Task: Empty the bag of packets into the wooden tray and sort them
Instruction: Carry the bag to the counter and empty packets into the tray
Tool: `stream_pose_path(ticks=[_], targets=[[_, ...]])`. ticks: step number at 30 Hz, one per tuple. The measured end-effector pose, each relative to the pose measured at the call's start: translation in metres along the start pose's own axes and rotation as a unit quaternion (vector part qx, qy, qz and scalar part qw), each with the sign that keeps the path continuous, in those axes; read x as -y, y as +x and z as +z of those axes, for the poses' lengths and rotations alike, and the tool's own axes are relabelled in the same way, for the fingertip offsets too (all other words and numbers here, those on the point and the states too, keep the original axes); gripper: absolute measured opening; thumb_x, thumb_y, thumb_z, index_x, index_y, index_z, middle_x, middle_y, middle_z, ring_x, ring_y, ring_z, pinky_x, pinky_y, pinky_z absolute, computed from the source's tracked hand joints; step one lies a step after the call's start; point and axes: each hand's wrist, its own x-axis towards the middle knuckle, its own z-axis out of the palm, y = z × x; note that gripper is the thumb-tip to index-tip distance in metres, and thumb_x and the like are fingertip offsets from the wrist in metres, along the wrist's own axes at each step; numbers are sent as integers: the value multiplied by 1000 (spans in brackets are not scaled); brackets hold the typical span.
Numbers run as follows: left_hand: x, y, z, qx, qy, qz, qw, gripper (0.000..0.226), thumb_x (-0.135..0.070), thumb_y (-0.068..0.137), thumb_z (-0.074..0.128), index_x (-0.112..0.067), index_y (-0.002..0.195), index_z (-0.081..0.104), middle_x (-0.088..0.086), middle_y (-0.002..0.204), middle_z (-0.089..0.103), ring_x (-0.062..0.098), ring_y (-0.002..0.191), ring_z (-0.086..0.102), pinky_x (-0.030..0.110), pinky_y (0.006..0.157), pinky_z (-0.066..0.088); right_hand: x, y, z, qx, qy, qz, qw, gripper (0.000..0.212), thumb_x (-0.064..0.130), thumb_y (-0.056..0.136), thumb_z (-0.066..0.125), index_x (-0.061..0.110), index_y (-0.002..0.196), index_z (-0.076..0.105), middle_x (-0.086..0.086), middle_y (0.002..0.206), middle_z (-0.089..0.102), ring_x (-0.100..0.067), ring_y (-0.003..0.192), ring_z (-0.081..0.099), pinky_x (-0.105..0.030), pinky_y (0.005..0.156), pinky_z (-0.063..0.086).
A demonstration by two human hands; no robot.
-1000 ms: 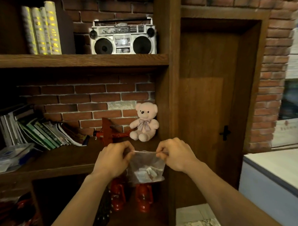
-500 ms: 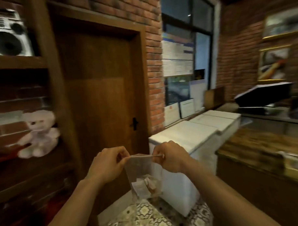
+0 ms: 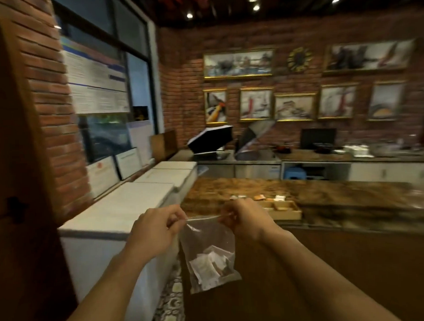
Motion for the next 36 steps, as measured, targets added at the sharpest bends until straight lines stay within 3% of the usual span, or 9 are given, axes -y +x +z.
stream_pose_path(ticks=[6, 13, 16, 21, 27, 31, 36], targets=[[-53, 20, 56, 58, -54, 71, 994, 5, -36, 92, 65, -41, 92, 66, -21, 88, 68, 0, 84, 63, 31, 75, 57, -58, -45, -25, -10, -28, 77, 997, 5, 33, 96, 67, 31, 96, 71, 9, 97, 70, -9, 85, 66, -35, 77, 59], [-110, 20, 86, 90, -53, 128, 986, 7, -40, 94, 62, -41, 101, 65, -21, 98, 68, -3, 90, 61, 20, 73, 46, -107, -86, -49, -37, -20, 115, 992, 6, 32, 95, 68, 30, 99, 72, 9, 103, 72, -7, 88, 68, -33, 81, 61], [-128, 22, 90, 98, -45, 135, 985, 9, -37, 95, 62, -39, 103, 66, -18, 100, 68, 0, 91, 61, 19, 69, 46, -119, -91, -57, -38, -10, 118, 992, 7, 33, 95, 68, 37, 90, 66, 11, 98, 70, -7, 90, 68, -34, 82, 61], [-155, 25, 97, 114, -60, 176, 976, 21, -34, 92, 67, -40, 113, 64, -22, 101, 68, -3, 90, 63, 27, 80, 57, -133, -93, -62, -34, 37, 127, 991, 25, 30, 96, 67, 41, 75, 57, 11, 86, 70, -4, 81, 68, -33, 80, 60], [-176, 28, 114, 125, -64, 188, 972, 13, -30, 94, 66, -40, 101, 71, -22, 93, 69, -3, 87, 63, 27, 79, 57, -151, -99, -67, -13, 79, 140, 987, 7, 28, 96, 67, 24, 90, 70, 3, 90, 72, -10, 84, 70, -36, 81, 61], [-186, 32, 125, 149, -88, 192, 966, 18, -27, 98, 59, -36, 108, 70, -24, 96, 62, 0, 90, 60, 23, 78, 52, -162, -101, -70, -27, 105, 138, 984, 12, 29, 96, 67, 32, 85, 66, 3, 90, 74, -10, 85, 71, -37, 81, 62], [-197, 41, 136, 158, -80, 206, 962, 15, -28, 97, 61, -36, 104, 71, -23, 95, 63, 0, 90, 61, 23, 79, 52, -180, -102, -70, -34, 110, 147, 982, 7, 27, 96, 66, 23, 93, 71, 3, 90, 73, -10, 85, 70, -38, 82, 62]])
